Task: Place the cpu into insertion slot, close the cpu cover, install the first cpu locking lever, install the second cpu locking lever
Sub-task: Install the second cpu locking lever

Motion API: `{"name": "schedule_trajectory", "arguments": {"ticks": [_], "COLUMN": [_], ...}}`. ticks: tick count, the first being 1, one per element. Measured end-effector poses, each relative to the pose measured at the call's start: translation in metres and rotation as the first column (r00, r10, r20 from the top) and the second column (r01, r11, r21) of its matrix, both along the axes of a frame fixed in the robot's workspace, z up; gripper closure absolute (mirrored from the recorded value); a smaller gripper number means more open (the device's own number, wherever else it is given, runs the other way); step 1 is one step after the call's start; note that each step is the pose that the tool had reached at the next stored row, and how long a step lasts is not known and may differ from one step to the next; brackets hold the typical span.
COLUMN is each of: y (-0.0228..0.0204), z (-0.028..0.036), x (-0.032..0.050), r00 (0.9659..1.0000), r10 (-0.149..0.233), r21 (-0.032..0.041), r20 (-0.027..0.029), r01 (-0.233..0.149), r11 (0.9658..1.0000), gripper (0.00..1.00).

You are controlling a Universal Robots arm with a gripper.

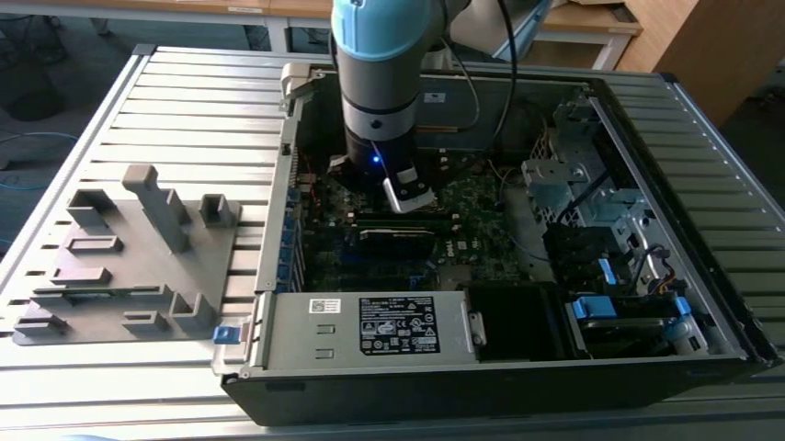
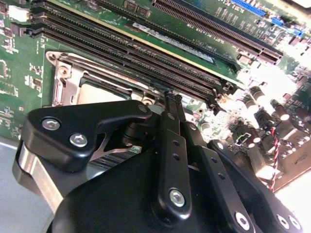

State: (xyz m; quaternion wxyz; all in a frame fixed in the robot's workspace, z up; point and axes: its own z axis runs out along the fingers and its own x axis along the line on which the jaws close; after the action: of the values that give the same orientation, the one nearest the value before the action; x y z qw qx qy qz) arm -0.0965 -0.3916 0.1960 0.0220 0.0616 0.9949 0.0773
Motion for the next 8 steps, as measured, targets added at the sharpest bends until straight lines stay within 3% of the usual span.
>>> {"name": "schedule_trajectory", "arguments": {"ticks": [8], "y": [-0.0004], "z": [-0.0016], "x": [-0.0015], "r00": [1.0], "r10": [0.0], "r21": [-0.0004], "r20": [-0.0001], "r01": [0.0], "r11": [1.0], "gripper": [0.89]}}
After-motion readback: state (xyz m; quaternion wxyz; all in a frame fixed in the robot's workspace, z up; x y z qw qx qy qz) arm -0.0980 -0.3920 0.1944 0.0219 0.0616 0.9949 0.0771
